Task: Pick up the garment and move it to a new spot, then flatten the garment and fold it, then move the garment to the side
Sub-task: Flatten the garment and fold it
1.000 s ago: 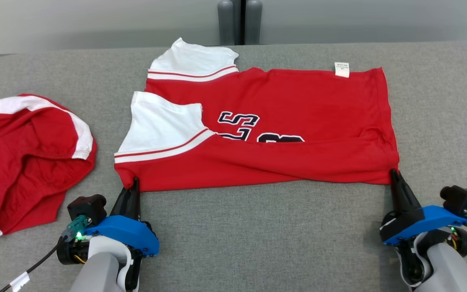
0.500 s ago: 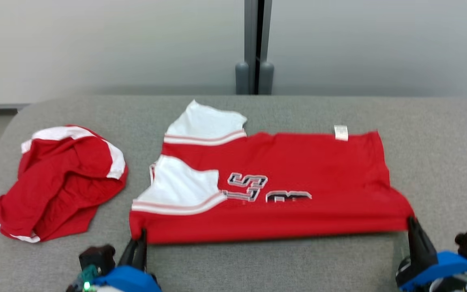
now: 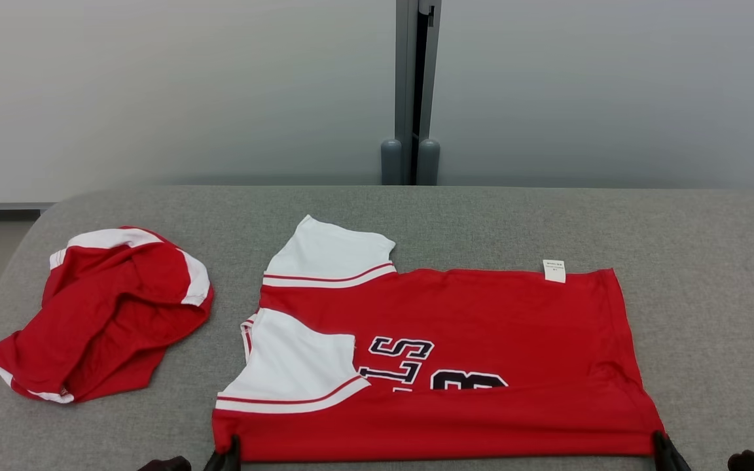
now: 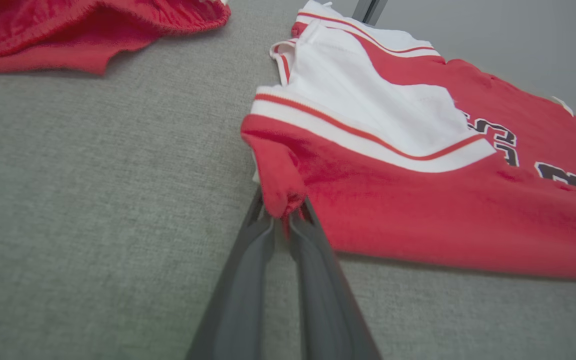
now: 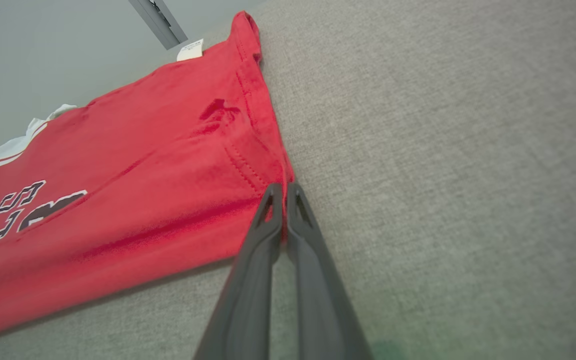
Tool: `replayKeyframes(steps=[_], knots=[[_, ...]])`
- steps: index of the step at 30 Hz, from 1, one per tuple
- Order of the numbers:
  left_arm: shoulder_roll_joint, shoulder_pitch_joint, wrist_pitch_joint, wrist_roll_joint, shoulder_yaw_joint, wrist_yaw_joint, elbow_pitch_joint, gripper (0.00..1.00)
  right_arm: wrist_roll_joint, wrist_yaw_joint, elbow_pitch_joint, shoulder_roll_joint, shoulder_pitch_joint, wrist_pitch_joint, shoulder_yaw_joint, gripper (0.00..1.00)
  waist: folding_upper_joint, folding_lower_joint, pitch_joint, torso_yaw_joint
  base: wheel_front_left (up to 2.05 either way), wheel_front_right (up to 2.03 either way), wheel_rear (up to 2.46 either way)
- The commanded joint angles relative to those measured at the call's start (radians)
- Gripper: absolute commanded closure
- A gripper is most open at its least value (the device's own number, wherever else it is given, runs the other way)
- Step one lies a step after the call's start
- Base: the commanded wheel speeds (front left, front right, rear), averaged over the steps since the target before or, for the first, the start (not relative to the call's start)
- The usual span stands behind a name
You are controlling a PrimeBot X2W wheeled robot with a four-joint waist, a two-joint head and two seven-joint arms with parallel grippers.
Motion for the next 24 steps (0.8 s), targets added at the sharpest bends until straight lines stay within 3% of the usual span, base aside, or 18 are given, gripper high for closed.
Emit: replayKeyframes(steps=[1, 2, 10, 17, 24], knots=[[0.007, -0.008, -0.003, 0.011, 0.011, 0.004, -0.008, 0.00, -0.006, -0.002, -0.003, -0.009, -0.009, -0.002, -0.005, 0.09, 0.0002, 0.0001, 0.006, 0.000, 0.00, 0.00, 0.00], [0.006, -0.016, -0.003, 0.017, 0.017, 0.004, -0.018, 0.00, -0.008, -0.002, -0.004, -0.010, -0.022, -0.002, -0.010, 0.00, 0.0002, 0.0001, 0.011, 0.001, 0.00, 0.00, 0.00], [0.029, -0.147, -0.003, 0.127, 0.023, 0.006, -0.042, 0.00, -0.098, -0.001, -0.019, -0.050, -0.158, -0.002, -0.021, 0.00, 0.0002, 0.0001, 0.101, 0.019, 0.00, 0.00, 0.00], [0.069, -0.404, -0.003, 0.185, -0.055, 0.003, 0.043, 0.00, -0.179, -0.001, 0.091, -0.113, -0.403, 0.034, 0.037, 0.00, 0.0002, 0.0001, 0.218, 0.034, 0.00, 0.00, 0.00], [0.076, -0.611, -0.003, 0.138, -0.175, 0.002, 0.113, 0.00, -0.233, -0.001, 0.215, -0.144, -0.626, 0.085, 0.075, 0.00, 0.0002, 0.0001, 0.336, 0.045, 0.00, 0.00, 0.00]])
